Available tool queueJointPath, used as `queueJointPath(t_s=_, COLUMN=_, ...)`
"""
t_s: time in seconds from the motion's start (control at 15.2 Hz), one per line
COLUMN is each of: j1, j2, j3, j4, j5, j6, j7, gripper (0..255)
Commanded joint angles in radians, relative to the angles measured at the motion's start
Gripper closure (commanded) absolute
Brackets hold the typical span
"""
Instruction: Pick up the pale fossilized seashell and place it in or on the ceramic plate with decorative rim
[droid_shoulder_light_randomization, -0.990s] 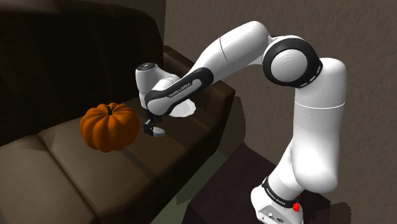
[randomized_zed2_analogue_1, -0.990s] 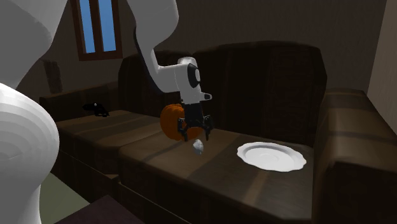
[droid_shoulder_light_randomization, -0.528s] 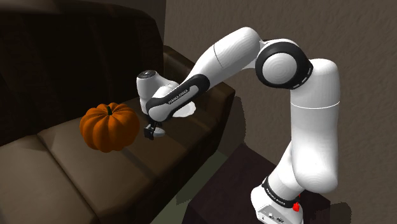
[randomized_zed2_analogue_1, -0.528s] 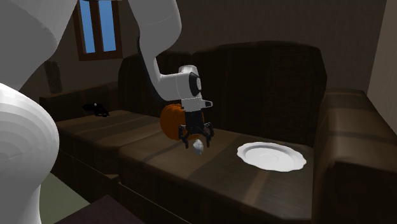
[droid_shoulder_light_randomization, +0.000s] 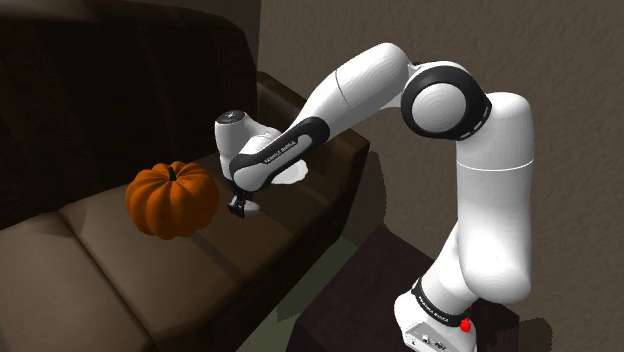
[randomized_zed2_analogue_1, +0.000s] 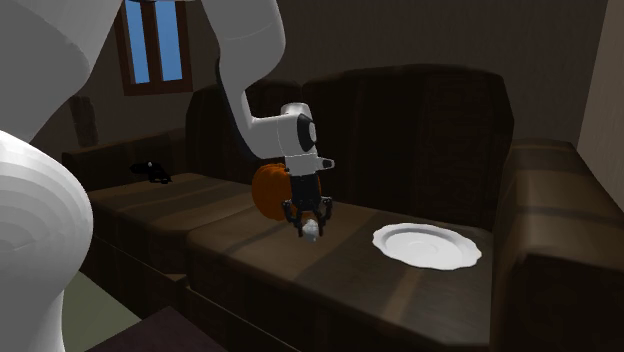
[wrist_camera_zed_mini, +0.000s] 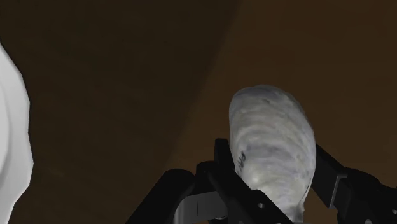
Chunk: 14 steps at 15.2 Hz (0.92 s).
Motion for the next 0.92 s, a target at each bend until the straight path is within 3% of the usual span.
queueJointPath(t_s=0.0, j1=0.000, j2=0.000, j3=0.000, j4=0.000, j5=0.000, j6=0.000, j7=0.000, gripper=255)
queueJointPath(t_s=0.4, j1=0.000, j2=0.000, j3=0.000, j4=0.000, j5=0.000, j6=0.000, j7=0.000, gripper=255)
queueJointPath(t_s=0.86, j1=-0.005, j2=-0.065, j3=0.009, j4=0.006, j5=0.018, j6=-0.069, j7=-0.020, gripper=255)
